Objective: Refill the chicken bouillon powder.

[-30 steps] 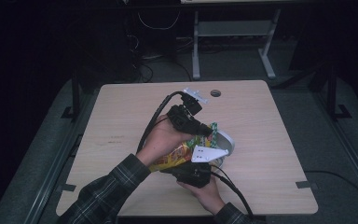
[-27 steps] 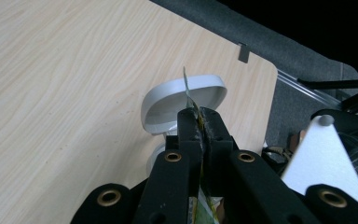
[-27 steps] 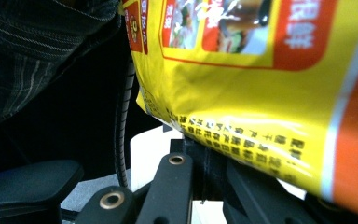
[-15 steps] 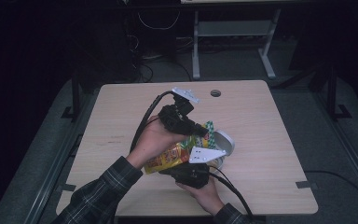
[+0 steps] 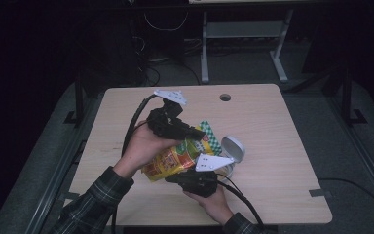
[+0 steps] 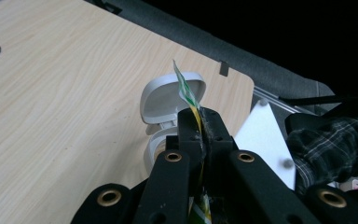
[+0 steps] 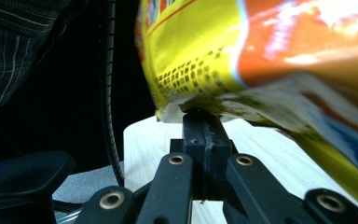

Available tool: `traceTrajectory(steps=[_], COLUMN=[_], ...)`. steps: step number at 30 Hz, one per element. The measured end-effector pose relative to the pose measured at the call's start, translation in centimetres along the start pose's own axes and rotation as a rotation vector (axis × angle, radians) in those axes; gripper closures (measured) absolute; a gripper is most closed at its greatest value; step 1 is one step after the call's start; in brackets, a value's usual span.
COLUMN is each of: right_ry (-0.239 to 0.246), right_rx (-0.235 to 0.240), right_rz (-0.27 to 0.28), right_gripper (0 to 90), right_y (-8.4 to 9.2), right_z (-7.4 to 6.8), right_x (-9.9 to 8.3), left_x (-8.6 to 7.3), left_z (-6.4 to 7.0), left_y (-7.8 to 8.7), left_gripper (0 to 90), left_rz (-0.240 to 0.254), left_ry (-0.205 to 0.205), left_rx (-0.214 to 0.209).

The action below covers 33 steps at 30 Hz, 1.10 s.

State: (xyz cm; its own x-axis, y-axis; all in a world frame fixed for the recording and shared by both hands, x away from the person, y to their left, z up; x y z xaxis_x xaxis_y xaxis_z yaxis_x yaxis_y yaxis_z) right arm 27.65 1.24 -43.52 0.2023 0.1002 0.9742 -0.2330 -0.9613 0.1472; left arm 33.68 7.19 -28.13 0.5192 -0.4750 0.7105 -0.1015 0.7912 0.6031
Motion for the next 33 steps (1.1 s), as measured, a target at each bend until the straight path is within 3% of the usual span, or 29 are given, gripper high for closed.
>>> traceTrajectory(steps=[5, 15, 22, 33], right_ry=[0.0, 0.001, -0.001, 0.036], right_rx=[-0.011, -0.028, -0.04, -0.079], right_rz=[-0.004, -0.017, -0.024, -0.086], right_gripper=[90.0, 90.0, 90.0, 90.0], right_y=[0.0, 0.1, 0.3, 0.8], right_z=[0.1, 0.1, 0.2, 0.0], right_x=[0.0, -0.2, -0.1, -0.2], left_x=[-0.7, -1.9, -2.8, -3.5], left_z=[-1.1, -3.1, -4.7, -7.6], left_y=[2.1, 4.0, 4.4, 3.7], left_gripper=[88.8, 88.8, 88.9, 88.8], left_rz=[0.063, 0.151, 0.195, 0.268], left_ry=[0.02, 0.044, 0.055, 0.055], left_rx=[0.009, 0.025, 0.045, 0.089])
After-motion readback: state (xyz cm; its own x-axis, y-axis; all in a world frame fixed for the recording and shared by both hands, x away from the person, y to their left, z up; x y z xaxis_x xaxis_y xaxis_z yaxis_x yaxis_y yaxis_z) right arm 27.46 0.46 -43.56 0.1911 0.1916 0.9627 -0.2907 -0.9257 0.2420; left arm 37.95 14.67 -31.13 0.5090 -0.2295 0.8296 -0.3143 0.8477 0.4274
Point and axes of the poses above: each handheld gripper's, and its own axes: y roughly backward along the jaws, x roughly out of its top, z roughly to its right, the point moved 5 cm from there along -y, roughly forward along the jaws, and after that the axes turned 8 degrees about y, right-handed, at the moved point
